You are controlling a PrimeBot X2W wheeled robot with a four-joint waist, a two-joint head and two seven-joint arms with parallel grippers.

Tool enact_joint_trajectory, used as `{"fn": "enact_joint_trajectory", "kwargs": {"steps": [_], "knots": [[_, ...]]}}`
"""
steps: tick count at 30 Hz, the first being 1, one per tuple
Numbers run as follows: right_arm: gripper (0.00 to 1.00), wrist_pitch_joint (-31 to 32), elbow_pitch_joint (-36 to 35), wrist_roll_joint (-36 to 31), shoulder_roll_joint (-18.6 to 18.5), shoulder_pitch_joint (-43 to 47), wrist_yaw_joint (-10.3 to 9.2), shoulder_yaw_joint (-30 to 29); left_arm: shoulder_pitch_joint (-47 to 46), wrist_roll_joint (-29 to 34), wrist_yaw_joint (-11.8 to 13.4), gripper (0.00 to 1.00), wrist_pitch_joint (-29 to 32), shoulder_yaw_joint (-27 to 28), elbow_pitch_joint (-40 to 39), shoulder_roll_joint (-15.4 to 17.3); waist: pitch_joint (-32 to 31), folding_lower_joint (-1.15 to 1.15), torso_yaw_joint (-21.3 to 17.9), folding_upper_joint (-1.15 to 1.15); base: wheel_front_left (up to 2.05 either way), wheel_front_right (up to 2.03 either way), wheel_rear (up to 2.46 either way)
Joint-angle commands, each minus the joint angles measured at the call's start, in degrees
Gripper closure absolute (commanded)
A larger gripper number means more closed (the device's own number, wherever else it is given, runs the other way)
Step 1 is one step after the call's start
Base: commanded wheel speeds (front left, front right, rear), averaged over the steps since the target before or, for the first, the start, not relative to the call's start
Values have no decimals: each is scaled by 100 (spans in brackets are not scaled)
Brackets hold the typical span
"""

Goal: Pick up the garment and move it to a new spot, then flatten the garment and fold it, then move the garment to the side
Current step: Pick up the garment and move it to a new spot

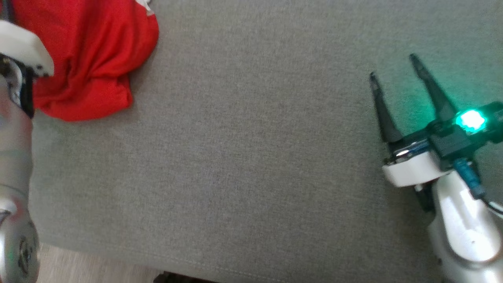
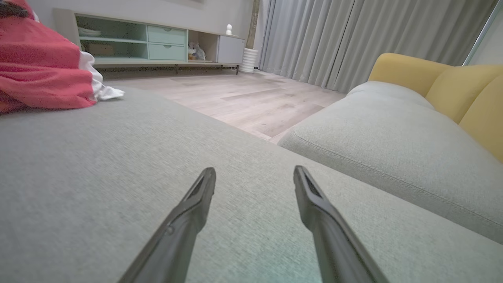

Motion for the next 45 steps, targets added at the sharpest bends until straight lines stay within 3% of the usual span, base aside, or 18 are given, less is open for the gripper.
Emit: {"fn": "enact_joint_trajectory", "kwargs": {"steps": [1, 9, 16, 22, 29, 36, 45], "knots": [[0, -5, -156, 43, 100, 145, -4, 190, -329, -97, -36, 100, -126, 139, -212, 393, -276, 0, -80, 0, 0, 0, 0], [0, -5, -145, 235, 367, 380, -4, 331, -890, -461, -271, 100, -203, -145, -828, 139, -1169, 0, -639, 0, 0, 0, 0], [0, -5, -235, 364, 628, 671, -4, 306, -901, -1514, -278, 100, 475, -1273, -2040, -154, -1749, 0, -1513, 0, 0, 0, 0], [0, -5, -333, 442, 713, 743, -4, 319, -852, -2387, -279, 100, 1017, -1838, -3191, 60, -1961, 0, -2399, 0, 0, 0, 0], [0, -5, -347, 801, 730, 801, -4, 394, -752, -2480, -279, 100, 1145, -2231, -3710, -25, -1969, 0, -3174, 0, 0, 0, 0], [0, -5, -429, 966, 731, 800, -4, 375, -13, -2292, -249, 100, 911, -2760, -3949, -355, -1688, 0, -3378, 0, 0, 0, 0], [0, -5, -450, 974, 732, 816, -4, 246, 3032, -2092, -176, 100, -307, -3856, -3977, -720, -1532, 0, -3111, 0, 0, 0, 0]]}}
